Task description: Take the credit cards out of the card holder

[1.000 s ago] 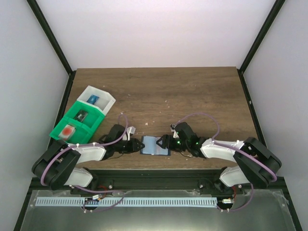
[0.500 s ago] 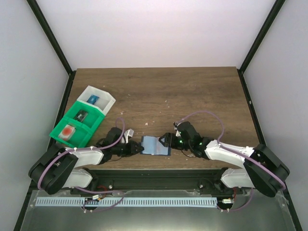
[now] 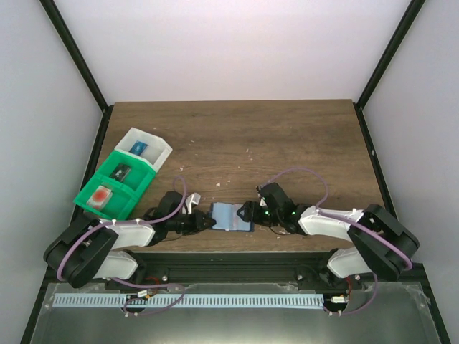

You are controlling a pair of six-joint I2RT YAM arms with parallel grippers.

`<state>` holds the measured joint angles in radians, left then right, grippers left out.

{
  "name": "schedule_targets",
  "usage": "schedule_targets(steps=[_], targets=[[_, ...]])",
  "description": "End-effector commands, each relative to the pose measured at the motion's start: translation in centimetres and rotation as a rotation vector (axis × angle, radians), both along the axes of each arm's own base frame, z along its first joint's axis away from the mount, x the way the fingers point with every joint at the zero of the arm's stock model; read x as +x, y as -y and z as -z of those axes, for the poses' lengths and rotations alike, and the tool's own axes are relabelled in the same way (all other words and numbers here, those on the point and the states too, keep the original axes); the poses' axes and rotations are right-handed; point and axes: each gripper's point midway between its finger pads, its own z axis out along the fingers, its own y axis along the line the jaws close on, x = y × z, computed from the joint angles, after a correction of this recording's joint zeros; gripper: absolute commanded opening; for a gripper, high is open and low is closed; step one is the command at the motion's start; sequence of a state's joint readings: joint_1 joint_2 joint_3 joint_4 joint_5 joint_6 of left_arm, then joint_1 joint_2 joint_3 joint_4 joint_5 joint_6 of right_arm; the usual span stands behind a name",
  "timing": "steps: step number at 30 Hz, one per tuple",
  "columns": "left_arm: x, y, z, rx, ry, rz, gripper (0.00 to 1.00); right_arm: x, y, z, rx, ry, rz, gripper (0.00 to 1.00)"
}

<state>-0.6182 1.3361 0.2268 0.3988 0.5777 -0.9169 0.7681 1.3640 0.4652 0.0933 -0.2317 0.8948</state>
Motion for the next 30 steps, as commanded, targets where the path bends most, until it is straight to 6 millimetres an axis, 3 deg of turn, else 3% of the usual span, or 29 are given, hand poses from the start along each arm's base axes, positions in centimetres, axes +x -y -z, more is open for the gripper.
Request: schedule_targets(steps=[1, 14, 30], targets=[[-0.2, 0.1, 0.3, -0.001, 0.004, 0.008, 0.21, 1.3, -1.3, -1.4, 0.034, 0.037, -0.013, 0.68], [-0.4, 0.1, 0.1, -0.008, 0.002, 0.006, 0.22, 1.7, -1.2, -3.7, 0.058, 0.074, 0.005, 0.67], [-0.5, 0.1, 0.6, 0.003, -0.014, 0.011, 0.22, 1.8, -2.3, -1.7, 0.037, 0.034, -0.036, 0.67]])
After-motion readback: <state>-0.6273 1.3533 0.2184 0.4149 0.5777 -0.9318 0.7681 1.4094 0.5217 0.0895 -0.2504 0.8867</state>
